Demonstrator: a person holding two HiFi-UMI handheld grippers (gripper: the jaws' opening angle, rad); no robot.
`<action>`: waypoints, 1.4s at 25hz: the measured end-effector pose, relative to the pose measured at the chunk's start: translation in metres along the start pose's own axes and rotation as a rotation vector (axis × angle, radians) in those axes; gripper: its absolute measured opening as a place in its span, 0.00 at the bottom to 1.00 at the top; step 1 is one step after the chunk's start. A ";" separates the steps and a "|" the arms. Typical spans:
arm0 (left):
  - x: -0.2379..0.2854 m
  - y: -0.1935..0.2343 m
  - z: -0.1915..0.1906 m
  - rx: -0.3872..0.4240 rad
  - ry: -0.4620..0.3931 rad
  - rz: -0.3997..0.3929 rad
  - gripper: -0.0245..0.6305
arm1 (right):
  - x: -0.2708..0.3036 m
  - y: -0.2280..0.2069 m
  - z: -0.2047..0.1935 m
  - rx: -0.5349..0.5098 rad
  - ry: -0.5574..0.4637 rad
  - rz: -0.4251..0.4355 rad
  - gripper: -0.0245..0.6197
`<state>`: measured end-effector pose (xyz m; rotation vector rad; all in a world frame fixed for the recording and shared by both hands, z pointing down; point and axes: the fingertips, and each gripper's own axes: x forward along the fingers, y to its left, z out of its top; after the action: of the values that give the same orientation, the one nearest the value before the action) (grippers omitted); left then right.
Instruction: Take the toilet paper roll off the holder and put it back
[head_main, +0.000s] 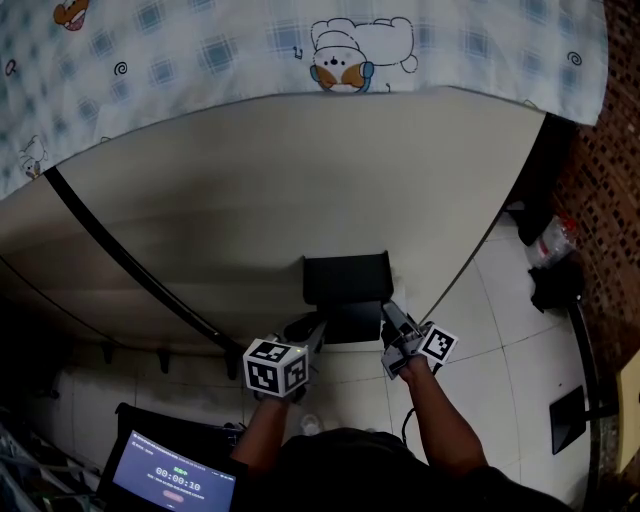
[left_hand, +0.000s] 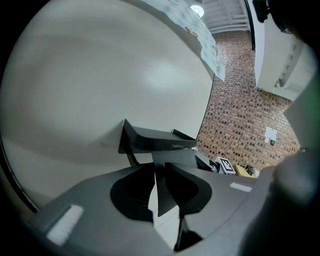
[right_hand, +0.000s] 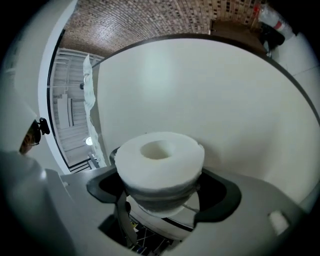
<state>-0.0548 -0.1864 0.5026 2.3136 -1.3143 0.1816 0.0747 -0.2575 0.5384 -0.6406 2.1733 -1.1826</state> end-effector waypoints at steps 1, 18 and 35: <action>0.000 0.000 0.000 0.000 0.001 0.000 0.17 | 0.001 -0.001 -0.003 0.005 0.015 0.007 0.69; -0.001 -0.002 0.000 -0.005 0.003 -0.017 0.17 | 0.033 0.002 -0.045 0.071 0.392 0.110 0.69; -0.003 0.000 0.000 0.012 0.017 -0.023 0.18 | 0.050 0.009 -0.096 0.118 0.580 0.164 0.69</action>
<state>-0.0562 -0.1839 0.5017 2.3310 -1.2808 0.2011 -0.0281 -0.2295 0.5596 -0.0581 2.5302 -1.5279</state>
